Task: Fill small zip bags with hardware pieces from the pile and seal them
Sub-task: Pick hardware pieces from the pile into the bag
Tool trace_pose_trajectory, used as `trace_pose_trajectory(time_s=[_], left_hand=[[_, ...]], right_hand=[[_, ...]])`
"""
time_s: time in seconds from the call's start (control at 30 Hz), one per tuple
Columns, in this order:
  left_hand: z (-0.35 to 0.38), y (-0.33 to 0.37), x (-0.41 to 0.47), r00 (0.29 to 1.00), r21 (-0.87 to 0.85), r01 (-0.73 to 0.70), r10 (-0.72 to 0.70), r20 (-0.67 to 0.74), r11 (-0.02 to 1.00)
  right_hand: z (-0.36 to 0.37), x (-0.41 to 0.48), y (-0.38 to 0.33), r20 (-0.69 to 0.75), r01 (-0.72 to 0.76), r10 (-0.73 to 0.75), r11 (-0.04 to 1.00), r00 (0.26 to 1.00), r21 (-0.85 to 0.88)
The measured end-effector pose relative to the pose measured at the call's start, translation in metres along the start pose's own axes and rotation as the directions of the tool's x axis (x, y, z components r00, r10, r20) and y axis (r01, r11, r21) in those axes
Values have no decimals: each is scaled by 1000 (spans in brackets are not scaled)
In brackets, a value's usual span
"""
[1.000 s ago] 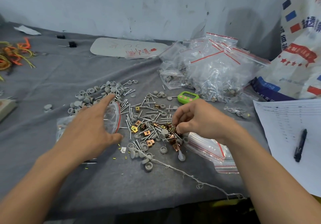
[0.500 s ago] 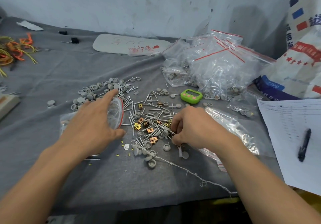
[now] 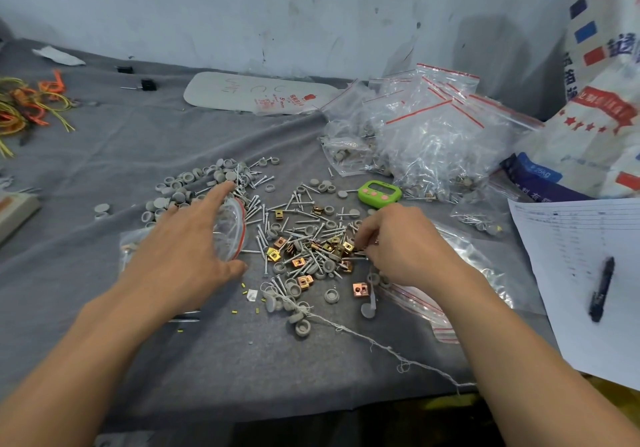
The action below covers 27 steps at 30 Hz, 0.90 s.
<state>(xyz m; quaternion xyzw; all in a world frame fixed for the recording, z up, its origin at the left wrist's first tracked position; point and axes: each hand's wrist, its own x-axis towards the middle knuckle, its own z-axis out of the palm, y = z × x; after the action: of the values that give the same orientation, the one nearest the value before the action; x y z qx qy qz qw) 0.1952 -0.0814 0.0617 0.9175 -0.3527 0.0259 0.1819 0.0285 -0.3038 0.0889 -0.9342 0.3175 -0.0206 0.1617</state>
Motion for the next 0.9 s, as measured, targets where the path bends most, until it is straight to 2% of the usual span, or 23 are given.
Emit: trace_pose_trajectory(time_s=[0.17,0.33,0.4,0.47,0.53,0.63,0.73,0.8,0.9], left_hand=[[1,-1,0,1000,4,3,-3,2,1000],[2,0,-1,1000,12,16,-16,4,1000],[0,0,-1,1000,-4,8,-8,3,1000],[-2,1,-3,1000,-13,-7,7,-7,1000],[-7,4,-5,999,-54,-31,31,-13,998],[-14,17,-11,986,-216,-119,89,-142,969],[-13,34,-18,954,-364,-245,157,-255,899],[-9,41,-23,962,-475,-253,166,-219,843],[-2,43,-25,973,-567,-224,153,-171,793]], right_hand=[[7,-6,-12,73,46,-44,999,996,-25],[17,-2,-20,25,110,-108,987,994,-115],[12,0,-16,38,88,-87,995,996,-39],[4,1,-8,42,45,-52,988,998,147],[-3,-1,-3,28,27,-42,914,999,404],[-4,-8,-10,62,39,-125,676,990,736],[1,-12,-28,127,20,-244,523,961,852],[5,-12,-38,153,-11,-267,468,952,884],[9,-12,-46,181,-43,-270,446,946,894]])
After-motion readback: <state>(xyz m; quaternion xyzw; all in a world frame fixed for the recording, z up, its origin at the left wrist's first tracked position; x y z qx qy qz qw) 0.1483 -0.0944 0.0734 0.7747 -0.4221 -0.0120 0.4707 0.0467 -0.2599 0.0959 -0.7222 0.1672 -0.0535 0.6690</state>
